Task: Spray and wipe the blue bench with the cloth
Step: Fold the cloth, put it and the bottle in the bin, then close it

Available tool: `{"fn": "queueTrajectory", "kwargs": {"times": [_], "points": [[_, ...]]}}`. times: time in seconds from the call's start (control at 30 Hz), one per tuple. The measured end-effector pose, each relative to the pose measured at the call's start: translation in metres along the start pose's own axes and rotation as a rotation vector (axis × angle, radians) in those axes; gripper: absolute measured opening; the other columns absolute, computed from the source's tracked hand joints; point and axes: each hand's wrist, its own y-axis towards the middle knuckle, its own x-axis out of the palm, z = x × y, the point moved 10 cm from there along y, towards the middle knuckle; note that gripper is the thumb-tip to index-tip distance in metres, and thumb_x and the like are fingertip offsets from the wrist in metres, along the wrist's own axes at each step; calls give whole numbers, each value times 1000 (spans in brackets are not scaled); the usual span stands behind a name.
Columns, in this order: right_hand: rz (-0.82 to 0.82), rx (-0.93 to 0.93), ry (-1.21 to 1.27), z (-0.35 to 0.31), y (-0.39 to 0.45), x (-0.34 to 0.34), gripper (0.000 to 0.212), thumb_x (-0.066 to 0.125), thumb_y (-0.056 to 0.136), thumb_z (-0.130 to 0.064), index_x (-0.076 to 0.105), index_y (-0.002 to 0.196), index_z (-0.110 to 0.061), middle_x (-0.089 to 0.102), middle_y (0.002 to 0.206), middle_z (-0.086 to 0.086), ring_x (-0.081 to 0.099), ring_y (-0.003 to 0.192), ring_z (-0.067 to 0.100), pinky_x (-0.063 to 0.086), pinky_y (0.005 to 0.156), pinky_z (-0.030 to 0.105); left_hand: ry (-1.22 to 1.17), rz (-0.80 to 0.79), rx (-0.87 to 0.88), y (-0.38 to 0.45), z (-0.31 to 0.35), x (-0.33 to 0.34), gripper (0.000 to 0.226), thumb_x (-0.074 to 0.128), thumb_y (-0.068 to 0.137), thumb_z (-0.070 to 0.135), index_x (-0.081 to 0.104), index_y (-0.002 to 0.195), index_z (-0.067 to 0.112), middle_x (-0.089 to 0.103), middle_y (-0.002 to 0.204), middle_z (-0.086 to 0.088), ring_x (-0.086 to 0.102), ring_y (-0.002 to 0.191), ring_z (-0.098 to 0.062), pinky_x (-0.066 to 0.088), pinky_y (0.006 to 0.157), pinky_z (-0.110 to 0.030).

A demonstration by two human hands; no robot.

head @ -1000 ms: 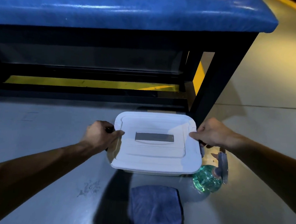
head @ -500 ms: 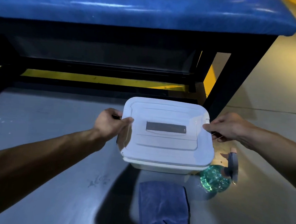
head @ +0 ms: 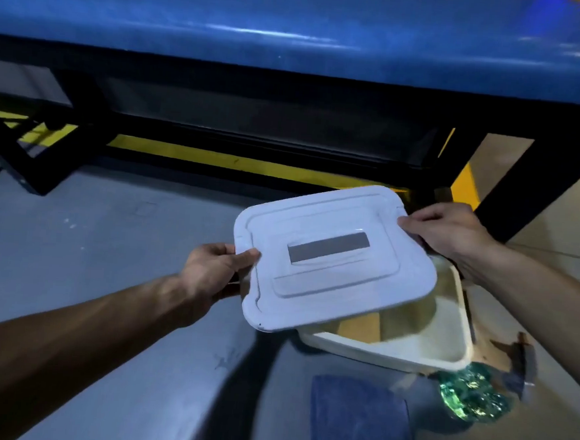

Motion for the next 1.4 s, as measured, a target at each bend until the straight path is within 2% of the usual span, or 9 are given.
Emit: {"fn": "queueTrajectory", "kwargs": {"times": [0.2, 0.37, 0.6, 0.73, 0.87, 1.07, 1.17, 1.23, 1.4], "points": [[-104, -187, -56, -90, 12, 102, 15, 83, 79, -27, 75, 85, -16, 73, 80, 1, 68, 74, 16, 56, 69, 31, -105, 187, -57, -9, -48, -83, 19, 70, 96, 19, 67, 90, 1, 75, 71, -8, 72, 58, -18, 60, 58, -28], [-289, -344, -232, -136, 2, 218, 15, 80, 76, -26, 74, 84, -15, 72, 83, 1, 68, 81, 21, 55, 71, 34, -48, 373, -147, -24, -103, -148, 23, 71, 96, 22, 68, 83, 3, 79, 80, -13, 76, 64, -22, 58, 52, -27], [-397, -370, -525, -111, -6, 340, 18, 76, 77, -29, 71, 84, -14, 73, 94, 7, 68, 89, 31, 56, 79, 33, 100, 426, -402, -31, -176, -192, 42, 85, 79, 34, 76, 86, -6, 77, 73, -17, 78, 70, -33, 66, 68, -44], [-425, -371, -714, -82, -10, 380, 15, 65, 82, -17, 71, 94, -9, 72, 106, 16, 69, 97, 35, 53, 77, 32, 169, 344, -537, -30, -201, -191, 37, 85, 80, 29, 75, 91, -6, 77, 69, -15, 72, 55, -23, 61, 56, -33], [-442, -364, -902, -55, -16, 406, 20, 65, 80, -3, 69, 100, -1, 69, 112, 24, 68, 103, 41, 50, 74, 35, 219, 241, -636, -27, -214, -182, 42, 82, 83, 37, 73, 98, -2, 79, 74, -13, 78, 64, -23, 64, 61, -32], [-418, -373, -888, -49, -8, 409, 22, 63, 88, -10, 66, 108, -2, 67, 117, 23, 66, 108, 42, 51, 78, 37, 364, 137, -646, -17, -210, -184, 40, 73, 90, 46, 70, 84, 7, 79, 75, -11, 77, 63, -24, 60, 56, -31], [-436, -430, -855, -48, -15, 405, 9, 63, 88, -14, 62, 92, -7, 66, 113, 21, 65, 104, 40, 44, 73, 34, 414, 122, -654, -20, -205, -181, 41, 72, 90, 48, 72, 81, 8, 77, 69, -8, 73, 55, -23, 62, 60, -32], [-452, -442, -816, -48, -16, 397, 21, 64, 88, -19, 48, 76, -12, 64, 107, 19, 64, 101, 39, 41, 72, 32, 455, 145, -630, -19, -192, -180, 48, 75, 86, 53, 74, 76, 6, 74, 62, -6, 71, 52, -23, 61, 57, -31], [-456, -418, -613, -74, -19, 354, 33, 66, 80, -30, 48, 61, -10, 51, 72, 9, 52, 71, 33, 47, 65, 32, 427, 207, -318, 8, -114, -155, 41, 69, 95, 40, 72, 77, 3, 73, 60, -4, 66, 47, -17, 55, 48, -26]]}}
